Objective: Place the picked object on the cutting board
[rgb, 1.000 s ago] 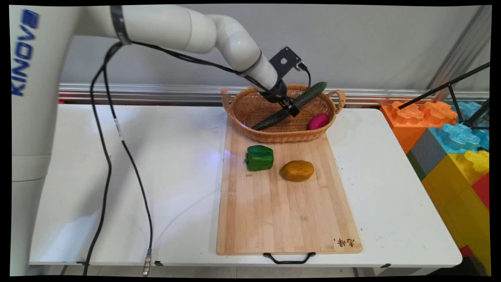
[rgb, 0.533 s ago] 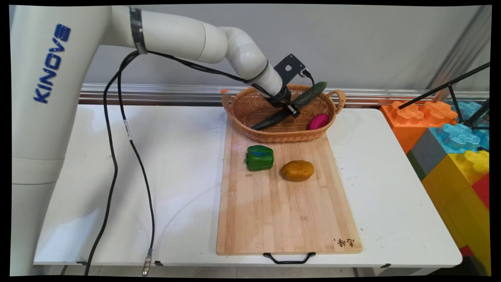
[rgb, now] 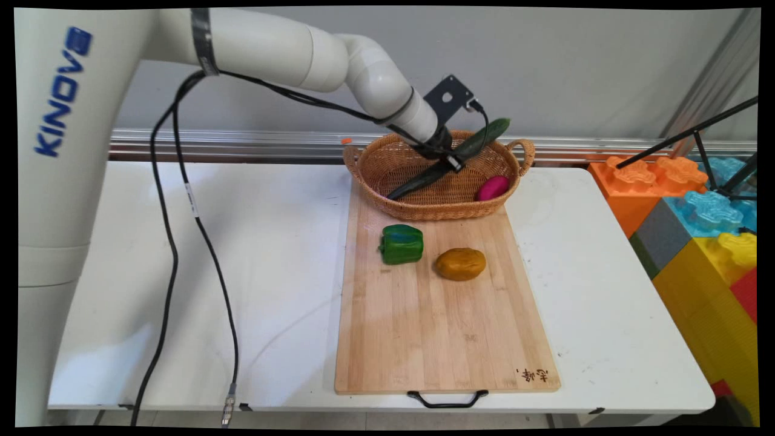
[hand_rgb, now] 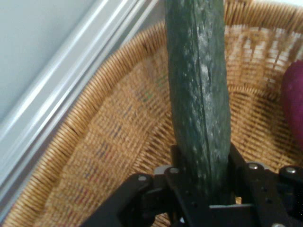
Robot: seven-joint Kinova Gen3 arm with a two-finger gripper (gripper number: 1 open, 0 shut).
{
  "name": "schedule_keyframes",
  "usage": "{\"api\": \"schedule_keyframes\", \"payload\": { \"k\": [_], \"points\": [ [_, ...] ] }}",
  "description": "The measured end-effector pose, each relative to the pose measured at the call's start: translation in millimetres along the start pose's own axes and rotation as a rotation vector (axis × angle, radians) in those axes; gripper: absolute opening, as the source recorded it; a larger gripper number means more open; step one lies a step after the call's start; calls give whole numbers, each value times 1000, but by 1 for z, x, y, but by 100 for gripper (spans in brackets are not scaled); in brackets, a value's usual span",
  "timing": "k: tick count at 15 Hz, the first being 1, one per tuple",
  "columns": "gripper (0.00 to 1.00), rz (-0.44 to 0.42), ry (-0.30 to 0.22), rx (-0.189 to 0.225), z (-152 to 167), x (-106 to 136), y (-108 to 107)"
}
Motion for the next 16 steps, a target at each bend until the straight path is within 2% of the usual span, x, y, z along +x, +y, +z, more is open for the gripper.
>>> {"api": "schedule_keyframes", "payload": {
  "k": [5,9,12,16],
  "points": [
    [0,9,102,8,-71,34,2],
    [0,37,171,-24,-123,57,14],
    [0,72,198,-104,-164,68,37],
    [0,125,194,-223,-203,68,73]
  ]
}}
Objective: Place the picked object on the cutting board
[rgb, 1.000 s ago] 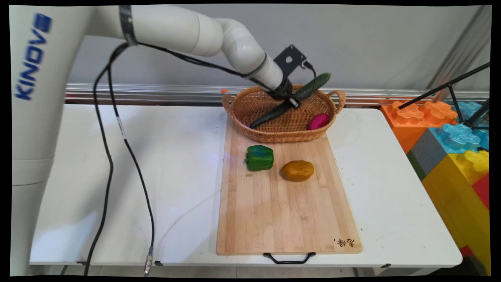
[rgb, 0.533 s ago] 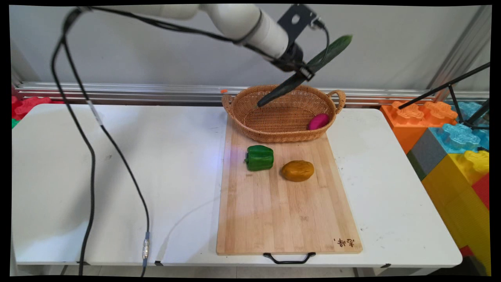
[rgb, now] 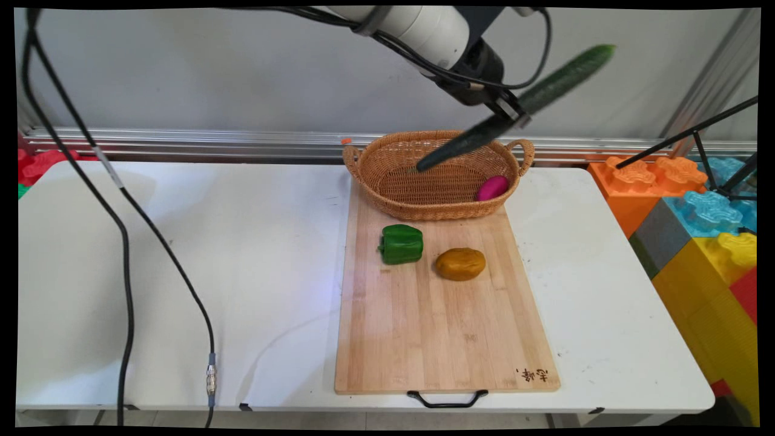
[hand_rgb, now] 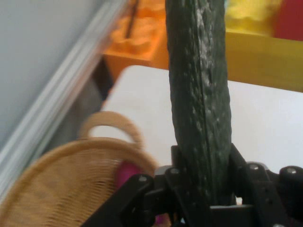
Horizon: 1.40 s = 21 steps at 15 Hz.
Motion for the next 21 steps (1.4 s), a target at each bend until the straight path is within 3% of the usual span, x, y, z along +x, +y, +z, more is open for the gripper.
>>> {"api": "schedule_keyframes", "payload": {
  "k": [3,7,11,14,21],
  "points": [
    [0,37,-21,-83,-18,-2,33],
    [0,82,-59,-160,-33,-14,69],
    [0,176,-146,-225,-36,-57,103],
    [0,252,-193,-225,-26,-87,107],
    [0,421,-284,-181,15,-151,97]
  ]
}}
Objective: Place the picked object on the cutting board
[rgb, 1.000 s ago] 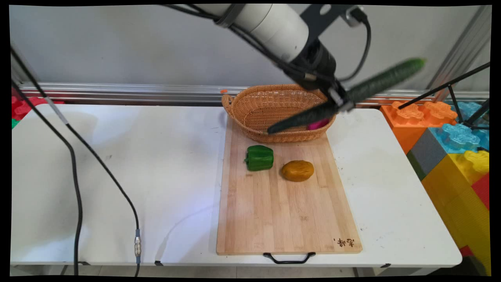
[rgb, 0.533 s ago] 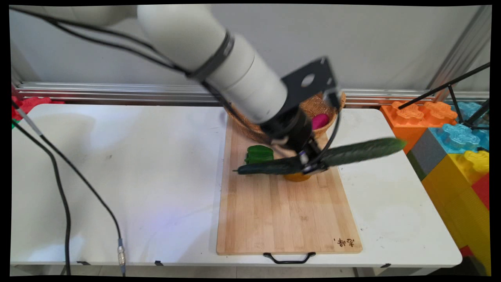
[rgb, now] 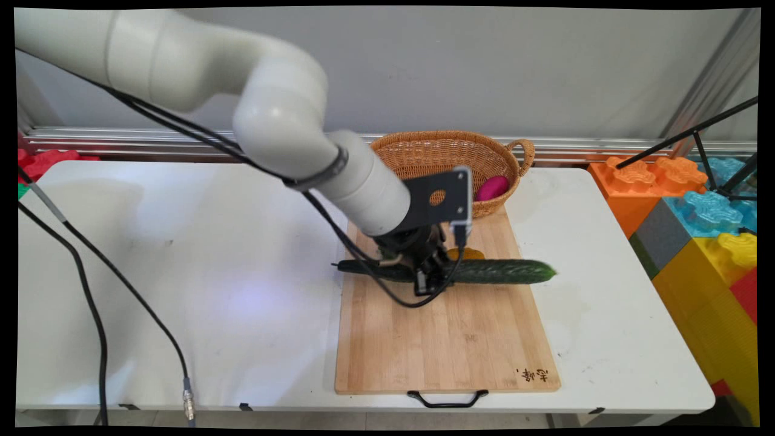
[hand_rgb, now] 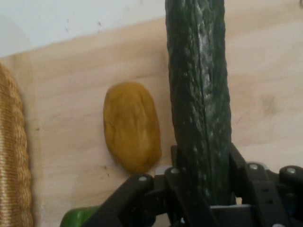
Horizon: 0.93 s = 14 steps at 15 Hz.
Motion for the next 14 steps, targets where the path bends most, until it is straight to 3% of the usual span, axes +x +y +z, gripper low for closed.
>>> {"api": "schedule_keyframes", "payload": {
  "k": [9,10,14],
  "points": [
    [0,74,-75,8,47,-34,9],
    [100,73,-79,4,50,-35,10],
    [100,67,-87,-17,53,-37,14]
  ]
}}
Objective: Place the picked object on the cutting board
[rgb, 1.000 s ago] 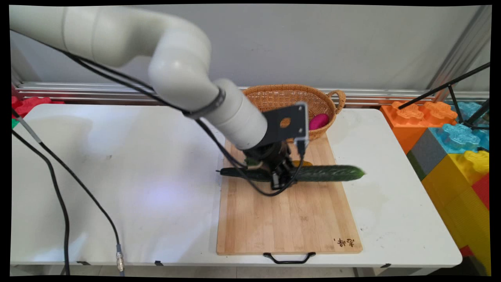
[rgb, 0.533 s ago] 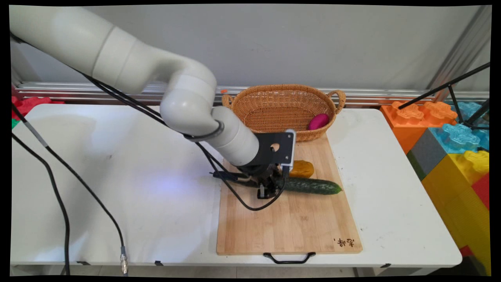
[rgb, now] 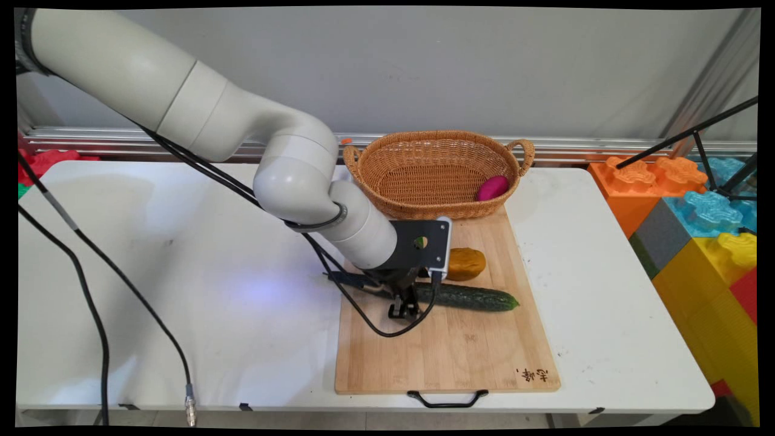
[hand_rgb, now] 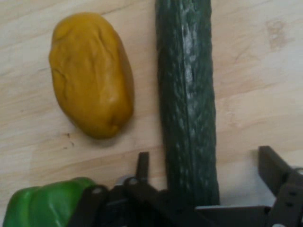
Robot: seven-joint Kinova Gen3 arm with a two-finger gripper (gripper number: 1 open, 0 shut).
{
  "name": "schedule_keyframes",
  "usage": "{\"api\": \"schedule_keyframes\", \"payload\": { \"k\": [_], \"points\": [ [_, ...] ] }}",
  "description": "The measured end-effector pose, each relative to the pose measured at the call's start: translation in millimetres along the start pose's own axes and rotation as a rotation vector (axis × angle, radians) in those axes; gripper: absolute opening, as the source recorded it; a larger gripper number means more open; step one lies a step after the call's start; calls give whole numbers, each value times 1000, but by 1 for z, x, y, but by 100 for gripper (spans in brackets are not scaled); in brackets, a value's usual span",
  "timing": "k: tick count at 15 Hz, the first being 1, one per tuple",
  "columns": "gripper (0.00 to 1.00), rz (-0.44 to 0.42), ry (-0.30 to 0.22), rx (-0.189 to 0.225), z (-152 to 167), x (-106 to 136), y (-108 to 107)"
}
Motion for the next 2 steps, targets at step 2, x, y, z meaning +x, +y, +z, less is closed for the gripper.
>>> {"api": "schedule_keyframes", "payload": {
  "k": [2],
  "points": [
    [100,-5,0,-10,-2,0,1]
  ]
}}
